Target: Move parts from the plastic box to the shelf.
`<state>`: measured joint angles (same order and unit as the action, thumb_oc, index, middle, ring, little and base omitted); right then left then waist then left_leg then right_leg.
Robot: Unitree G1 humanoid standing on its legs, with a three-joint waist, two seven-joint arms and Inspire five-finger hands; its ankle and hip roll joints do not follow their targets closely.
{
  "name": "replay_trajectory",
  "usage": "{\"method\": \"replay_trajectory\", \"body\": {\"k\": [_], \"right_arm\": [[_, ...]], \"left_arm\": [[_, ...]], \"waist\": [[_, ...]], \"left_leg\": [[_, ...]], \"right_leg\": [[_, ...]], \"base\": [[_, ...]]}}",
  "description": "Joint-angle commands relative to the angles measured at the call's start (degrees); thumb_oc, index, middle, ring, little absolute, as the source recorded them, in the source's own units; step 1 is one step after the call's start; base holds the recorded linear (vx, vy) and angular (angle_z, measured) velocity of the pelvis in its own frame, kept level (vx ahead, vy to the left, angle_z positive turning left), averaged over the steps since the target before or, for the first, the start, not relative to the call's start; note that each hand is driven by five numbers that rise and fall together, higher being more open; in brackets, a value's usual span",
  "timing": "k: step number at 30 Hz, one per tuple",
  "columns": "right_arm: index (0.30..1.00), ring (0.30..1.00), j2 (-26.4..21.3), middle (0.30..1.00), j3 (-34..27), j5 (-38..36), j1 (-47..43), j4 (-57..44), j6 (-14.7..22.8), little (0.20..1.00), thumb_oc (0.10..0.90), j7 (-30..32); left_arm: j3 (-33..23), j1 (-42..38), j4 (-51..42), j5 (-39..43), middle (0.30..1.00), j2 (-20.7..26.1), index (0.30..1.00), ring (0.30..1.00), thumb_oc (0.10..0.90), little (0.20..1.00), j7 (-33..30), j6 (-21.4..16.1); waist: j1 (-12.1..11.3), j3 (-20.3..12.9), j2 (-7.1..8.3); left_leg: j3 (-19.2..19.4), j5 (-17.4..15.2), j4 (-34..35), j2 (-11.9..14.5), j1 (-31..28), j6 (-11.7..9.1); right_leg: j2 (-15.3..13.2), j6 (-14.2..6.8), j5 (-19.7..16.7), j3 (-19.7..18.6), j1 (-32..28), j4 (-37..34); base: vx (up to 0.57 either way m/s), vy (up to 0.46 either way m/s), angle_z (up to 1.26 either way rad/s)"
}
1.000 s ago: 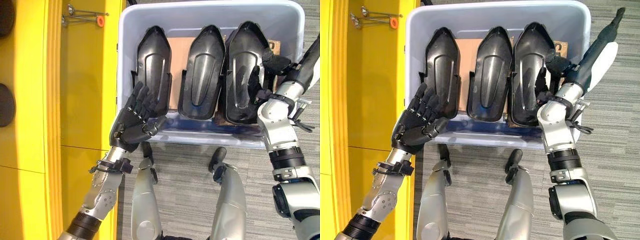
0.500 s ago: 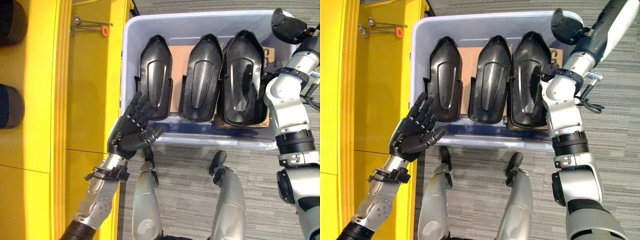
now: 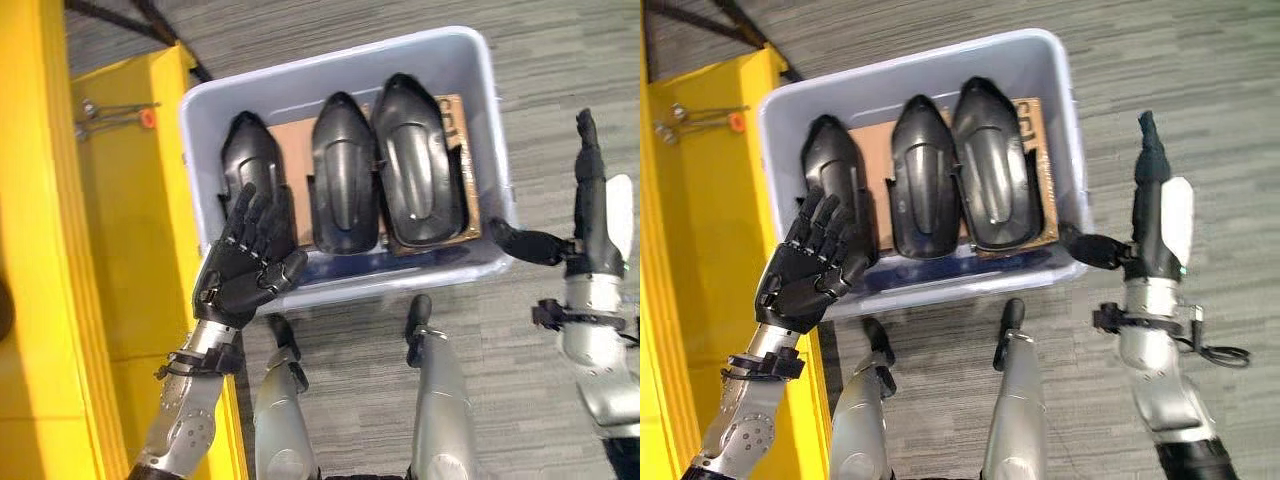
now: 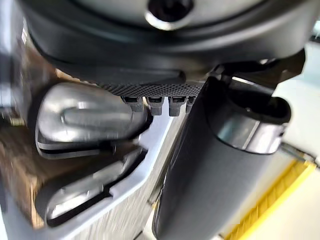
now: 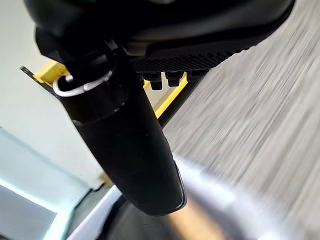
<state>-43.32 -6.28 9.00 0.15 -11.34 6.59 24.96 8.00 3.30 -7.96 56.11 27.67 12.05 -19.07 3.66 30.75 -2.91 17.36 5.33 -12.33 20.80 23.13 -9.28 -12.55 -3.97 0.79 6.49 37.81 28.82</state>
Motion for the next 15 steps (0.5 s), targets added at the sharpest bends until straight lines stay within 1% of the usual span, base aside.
{"method": "replay_trajectory", "body": {"k": [1, 3, 4, 5, 7, 9, 11, 13, 14, 15], "right_arm": [[1.0, 1.0, -3.9, 1.0, -5.4, 2.5, -7.3, -10.8, 9.5, 1.0, 0.9, -0.1], [1.0, 1.0, -5.2, 1.0, -6.7, 2.2, -5.5, -11.3, 10.1, 1.0, 0.9, -1.4], [1.0, 1.0, -6.1, 1.0, -7.1, 3.4, -4.1, -11.8, 10.6, 1.0, 0.9, -2.1], [1.0, 1.0, -6.4, 1.0, -7.0, 3.2, -3.6, -11.8, 10.5, 1.0, 0.9, -2.5], [1.0, 1.0, -6.8, 1.0, -6.6, 3.8, -3.3, -11.5, 11.0, 1.0, 0.9, -1.9], [1.0, 1.0, -7.1, 1.0, -5.8, 7.0, -3.5, -11.3, 12.8, 1.0, 0.9, -0.6], [1.0, 1.0, -7.9, 1.0, -4.5, 9.7, -6.0, -11.1, 13.9, 1.0, 0.9, 0.0], [1.0, 1.0, -9.1, 1.0, -3.0, 10.3, -9.4, -10.8, 13.9, 1.0, 0.9, -1.5], [1.0, 1.0, -9.4, 1.0, -2.1, 10.1, -11.0, -11.0, 14.3, 1.0, 0.9, -3.1], [1.0, 1.0, -9.4, 1.0, -1.8, 10.2, -11.4, -11.0, 14.1, 1.0, 0.9, -3.5]], "left_arm": [[-3.3, 0.0, -8.8, 1.5, 1.0, 2.5, 1.0, 1.0, 0.9, 1.0, 3.6, -6.0], [-4.1, 0.5, -8.9, 1.9, 1.0, 3.1, 1.0, 1.0, 0.9, 1.0, 3.7, -5.9], [-4.6, 0.6, -9.1, 2.0, 1.0, 3.7, 1.0, 1.0, 0.9, 1.0, 3.5, -5.7], [-4.9, 0.7, -9.0, 2.2, 1.0, 3.9, 1.0, 1.0, 0.9, 1.0, 3.6, -5.6], [-5.1, 0.8, -9.1, 2.3, 1.0, 4.2, 1.0, 1.0, 0.9, 1.0, 3.4, -5.3], [-5.2, 0.9, -9.2, 1.8, 1.0, 4.7, 1.0, 1.0, 0.9, 1.0, 3.2, -5.0], [-4.7, 0.6, -9.3, 1.3, 1.0, 5.0, 1.0, 1.0, 0.9, 1.0, 2.6, -4.6], [-4.4, 0.2, -9.5, 0.7, 1.0, 4.9, 1.0, 1.0, 0.9, 1.0, 2.9, -3.8], [-4.3, 0.0, -9.8, 0.4, 1.0, 4.8, 1.0, 1.0, 0.9, 1.0, 3.2, -3.4], [-4.2, 0.0, -9.9, 0.4, 1.0, 4.8, 1.0, 1.0, 0.9, 1.0, 3.2, -3.4]], "waist": [[0.2, -1.0, 3.22], [0.5, -1.0, 3.73], [0.6, -1.0, 4.17], [0.5, -1.0, 4.3], [0.3, -1.0, 4.47], [-0.1, -1.0, 4.73], [-0.8, -1.0, 4.67], [-1.7, -1.0, 4.38], [-2.2, -1.0, 4.22], [-2.3, -1.0, 4.18]], "left_leg": [[0.6, -6.6, -4.3, 2.1, -0.4, 0.9], [0.8, -6.9, -4.3, 2.1, -0.8, 0.8], [1.0, -7.1, -4.5, 2.1, -0.9, 0.8], [0.9, -7.3, -4.9, 2.1, -0.7, 0.8], [0.7, -7.6, -5.5, 2.1, -0.3, 0.9], [0.1, -7.9, -6.5, 1.9, 0.8, 1.1], [-0.7, -8.1, -7.2, 1.8, 2.3, 1.0], [-1.7, -7.7, -7.2, 1.7, 4.1, 0.7], [-2.2, -7.4, -7.0, 1.6, 5.1, 0.7], [-2.3, -7.4, -7.0, 1.6, 5.4, 0.6]], "right_leg": [[-2.7, -4.4, 5.0, 2.4, -5.5, -1.4], [-2.8, -5.0, 4.4, 2.0, -6.0, -2.5], [-2.8, -5.3, 4.1, 1.8, -6.4, -3.2], [-2.7, -5.3, 4.1, 1.8, -6.5, -3.3], [-2.7, -5.3, 4.0, 2.0, -6.6, -3.4], [-2.7, -5.4, 3.9, 2.3, -6.3, -3.2], [-2.8, -5.4, 3.8, 2.8, -5.7, -3.0], [-3.1, -5.6, 3.3, 3.2, -4.7, -3.6], [-3.4, -5.7, 3.1, 3.4, -4.0, -3.7], [-3.5, -5.7, 3.0, 3.4, -3.7, -3.7]], "base": [[-0.01, 0.017, -0.27], [0.0, -0.007, -0.18], [0.0, -0.029, -0.07], [0.0, -0.037, 0.02], [0.01, -0.04, 0.03], [0.01, -0.08, 0.06], [0.01, -0.091, 0.06], [-0.01, -0.087, 0.11], [-0.01, -0.068, 0.11], [-0.02, -0.044, 0.11]]}}
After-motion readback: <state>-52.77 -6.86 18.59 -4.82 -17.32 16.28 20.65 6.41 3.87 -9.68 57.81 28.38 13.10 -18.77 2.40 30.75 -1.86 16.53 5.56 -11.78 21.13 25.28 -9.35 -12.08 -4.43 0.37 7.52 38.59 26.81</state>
